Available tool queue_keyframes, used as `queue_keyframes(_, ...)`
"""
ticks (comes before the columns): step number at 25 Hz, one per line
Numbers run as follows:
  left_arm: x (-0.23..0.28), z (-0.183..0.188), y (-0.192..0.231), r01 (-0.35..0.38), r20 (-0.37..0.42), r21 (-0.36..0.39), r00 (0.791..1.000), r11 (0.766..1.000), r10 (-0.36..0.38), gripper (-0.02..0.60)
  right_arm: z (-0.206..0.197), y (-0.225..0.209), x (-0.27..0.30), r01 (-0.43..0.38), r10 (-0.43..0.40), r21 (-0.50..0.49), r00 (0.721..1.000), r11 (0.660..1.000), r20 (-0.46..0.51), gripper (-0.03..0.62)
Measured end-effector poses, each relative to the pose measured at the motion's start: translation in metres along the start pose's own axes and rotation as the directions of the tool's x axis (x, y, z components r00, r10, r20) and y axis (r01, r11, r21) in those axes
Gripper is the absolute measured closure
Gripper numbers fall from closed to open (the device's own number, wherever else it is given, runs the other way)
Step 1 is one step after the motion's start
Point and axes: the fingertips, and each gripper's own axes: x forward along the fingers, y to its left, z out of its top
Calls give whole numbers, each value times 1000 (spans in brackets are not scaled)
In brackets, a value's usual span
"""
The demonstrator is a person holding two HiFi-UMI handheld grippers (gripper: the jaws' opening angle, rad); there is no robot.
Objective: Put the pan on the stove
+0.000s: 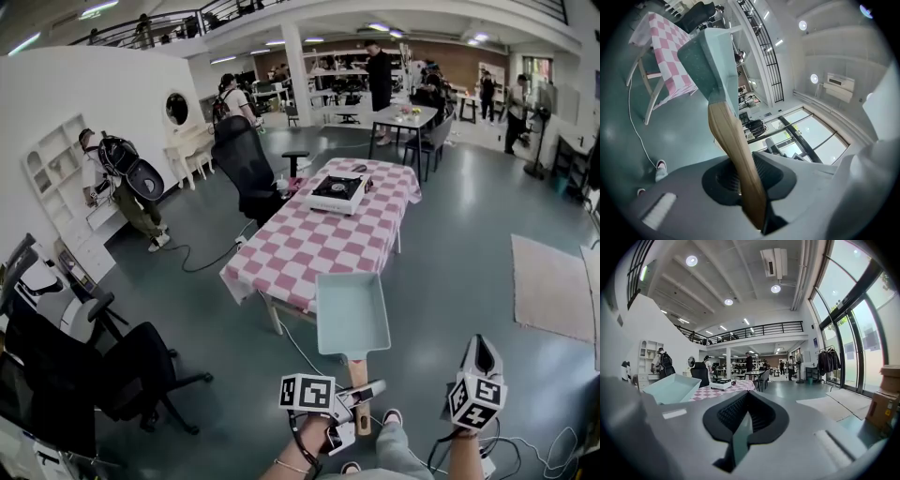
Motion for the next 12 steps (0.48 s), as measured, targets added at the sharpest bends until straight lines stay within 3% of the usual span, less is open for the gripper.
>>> queue_keyframes(12, 66, 86, 15, -23, 17, -3, 1000, 1000, 23, 517, 16, -21, 112, -35, 35, -1, 999, 999, -16, 585)
